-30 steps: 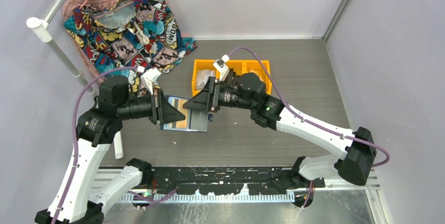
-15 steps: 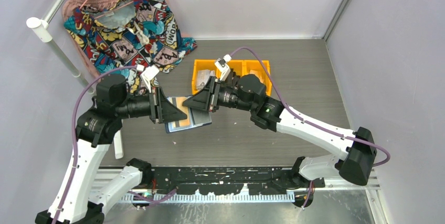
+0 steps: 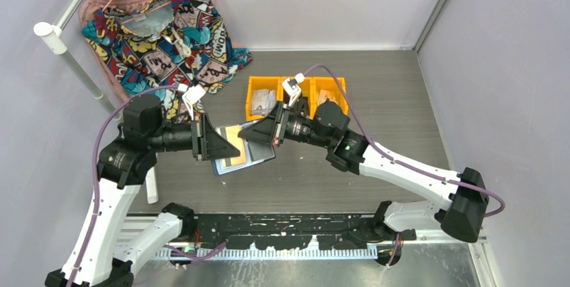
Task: Take the credit cards out of the card holder
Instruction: Remove the credit card from the card holder, then place the credit card in the storage box.
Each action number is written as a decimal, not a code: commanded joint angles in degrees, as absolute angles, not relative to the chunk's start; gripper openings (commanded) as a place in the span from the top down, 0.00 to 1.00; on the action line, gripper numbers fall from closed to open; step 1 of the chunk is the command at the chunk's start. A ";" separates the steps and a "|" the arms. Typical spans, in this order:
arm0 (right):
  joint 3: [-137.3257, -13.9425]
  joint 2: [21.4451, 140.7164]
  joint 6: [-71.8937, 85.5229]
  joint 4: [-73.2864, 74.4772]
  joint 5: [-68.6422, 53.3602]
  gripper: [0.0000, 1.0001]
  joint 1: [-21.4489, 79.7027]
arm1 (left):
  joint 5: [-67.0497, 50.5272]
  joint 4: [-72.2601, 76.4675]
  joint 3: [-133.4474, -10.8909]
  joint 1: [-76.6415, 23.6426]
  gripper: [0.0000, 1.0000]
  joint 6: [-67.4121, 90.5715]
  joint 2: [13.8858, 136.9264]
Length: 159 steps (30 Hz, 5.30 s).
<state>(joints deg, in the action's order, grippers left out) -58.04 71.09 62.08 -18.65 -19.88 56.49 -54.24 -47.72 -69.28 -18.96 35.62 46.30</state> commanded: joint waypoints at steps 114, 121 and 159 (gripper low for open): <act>-44.26 64.77 74.24 -43.46 -20.59 0.93 55.92 | -45.45 -47.86 -77.33 -17.11 1.00 31.40 47.15; -45.06 60.24 70.75 -33.88 -19.31 0.99 54.30 | -36.52 -51.44 -77.93 -17.05 1.00 25.58 47.10; -99.95 113.04 14.41 44.41 -8.61 0.99 14.18 | -48.56 -65.53 -82.78 -17.08 1.00 2.90 49.69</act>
<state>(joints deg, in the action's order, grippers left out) -95.13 111.61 17.39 44.66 -4.47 14.22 -45.19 -66.74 -79.61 -16.93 3.81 49.39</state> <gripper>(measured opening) 0.037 0.147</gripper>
